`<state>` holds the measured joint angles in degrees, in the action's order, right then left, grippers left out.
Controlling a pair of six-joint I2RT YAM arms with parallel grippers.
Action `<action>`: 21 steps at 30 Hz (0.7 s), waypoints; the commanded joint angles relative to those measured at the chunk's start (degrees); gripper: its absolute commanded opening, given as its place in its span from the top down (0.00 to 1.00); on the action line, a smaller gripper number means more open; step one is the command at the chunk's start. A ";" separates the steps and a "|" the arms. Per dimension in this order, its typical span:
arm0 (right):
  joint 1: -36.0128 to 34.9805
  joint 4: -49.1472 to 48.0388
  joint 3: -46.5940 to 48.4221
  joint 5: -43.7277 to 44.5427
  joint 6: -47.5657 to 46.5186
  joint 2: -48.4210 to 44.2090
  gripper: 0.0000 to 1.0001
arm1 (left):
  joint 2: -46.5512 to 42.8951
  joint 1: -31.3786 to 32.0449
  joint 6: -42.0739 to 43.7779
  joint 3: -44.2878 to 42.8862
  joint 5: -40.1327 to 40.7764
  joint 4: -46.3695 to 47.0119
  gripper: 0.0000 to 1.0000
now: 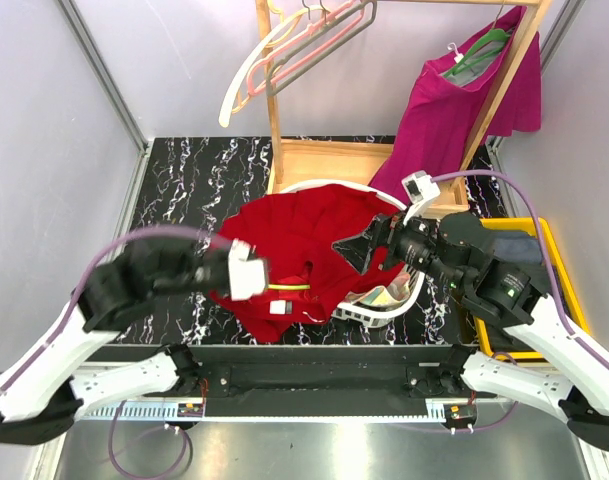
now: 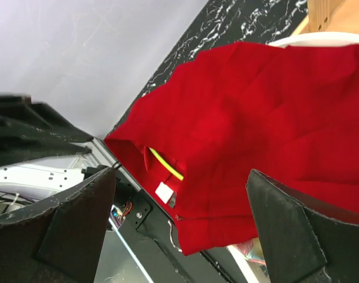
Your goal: Remove the skirt from the hanger
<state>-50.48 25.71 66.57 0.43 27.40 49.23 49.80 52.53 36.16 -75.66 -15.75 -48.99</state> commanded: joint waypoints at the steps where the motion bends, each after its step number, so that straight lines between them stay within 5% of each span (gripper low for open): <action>1: -0.15 -2.69 1.46 1.60 1.78 -2.57 0.00 | -3.75 1.61 9.36 7.53 -1.65 -0.67 0.77; 10: -0.15 -3.04 1.11 3.53 1.78 -2.91 0.00 | 0.46 5.38 11.65 18.17 -0.52 6.27 0.73; 21: -0.15 -2.95 -1.00 4.85 1.96 -5.02 0.00 | 11.62 5.65 10.42 16.51 1.77 12.16 0.75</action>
<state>-50.48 25.02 65.73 3.88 29.02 44.64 59.05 57.95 46.54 -56.75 -15.57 -42.48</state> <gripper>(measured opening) 0.994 0.252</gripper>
